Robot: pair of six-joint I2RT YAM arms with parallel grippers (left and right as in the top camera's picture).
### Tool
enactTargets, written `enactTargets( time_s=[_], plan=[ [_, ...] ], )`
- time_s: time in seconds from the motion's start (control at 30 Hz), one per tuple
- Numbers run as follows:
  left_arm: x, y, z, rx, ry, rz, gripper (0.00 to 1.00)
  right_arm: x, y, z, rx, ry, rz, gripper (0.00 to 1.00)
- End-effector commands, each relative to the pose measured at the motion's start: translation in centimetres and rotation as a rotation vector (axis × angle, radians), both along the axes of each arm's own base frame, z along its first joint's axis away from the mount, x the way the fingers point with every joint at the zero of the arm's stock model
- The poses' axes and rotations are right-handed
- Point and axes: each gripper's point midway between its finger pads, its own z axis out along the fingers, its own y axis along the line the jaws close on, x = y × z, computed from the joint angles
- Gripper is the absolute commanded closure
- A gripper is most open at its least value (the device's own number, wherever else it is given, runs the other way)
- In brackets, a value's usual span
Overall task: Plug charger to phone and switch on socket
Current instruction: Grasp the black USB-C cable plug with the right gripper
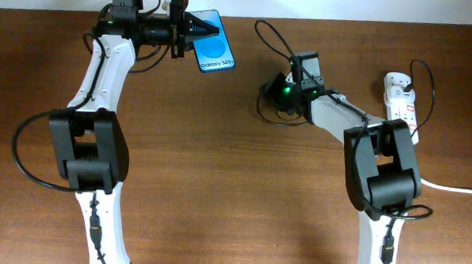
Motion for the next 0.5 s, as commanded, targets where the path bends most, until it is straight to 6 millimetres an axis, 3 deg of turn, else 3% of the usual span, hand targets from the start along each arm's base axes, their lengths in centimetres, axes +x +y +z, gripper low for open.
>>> enactTargets(
  time_s=[0.0,0.2,0.37,0.4,0.43,0.47],
  plan=[
    [-0.4,0.0,1.6,-0.010,-0.054,-0.015,1.00,0.2,0.6,-1.5,0.052,0.048,-0.045,0.69],
    [-0.4,-0.1,1.6,-0.009,-0.076,-0.019,1.00,1.6,0.5,-0.5,0.073,-0.009,-0.092,0.69],
    [-0.4,-0.1,1.6,-0.009,-0.076,-0.019,1.00,1.2,0.5,-3.3,0.089,0.057,-0.123,0.71],
    [-0.4,-0.1,1.6,-0.008,-0.076,-0.018,1.00,1.0,0.6,-3.5,0.094,0.064,-0.116,0.74],
    [-0.4,-0.1,1.5,-0.006,-0.076,-0.016,1.00,1.0,0.7,-3.5,0.090,0.060,-0.105,0.93],
    [-0.4,-0.1,1.5,-0.006,-0.076,-0.016,1.00,1.0,0.7,-3.2,0.078,0.037,-0.066,0.96]
  ],
)
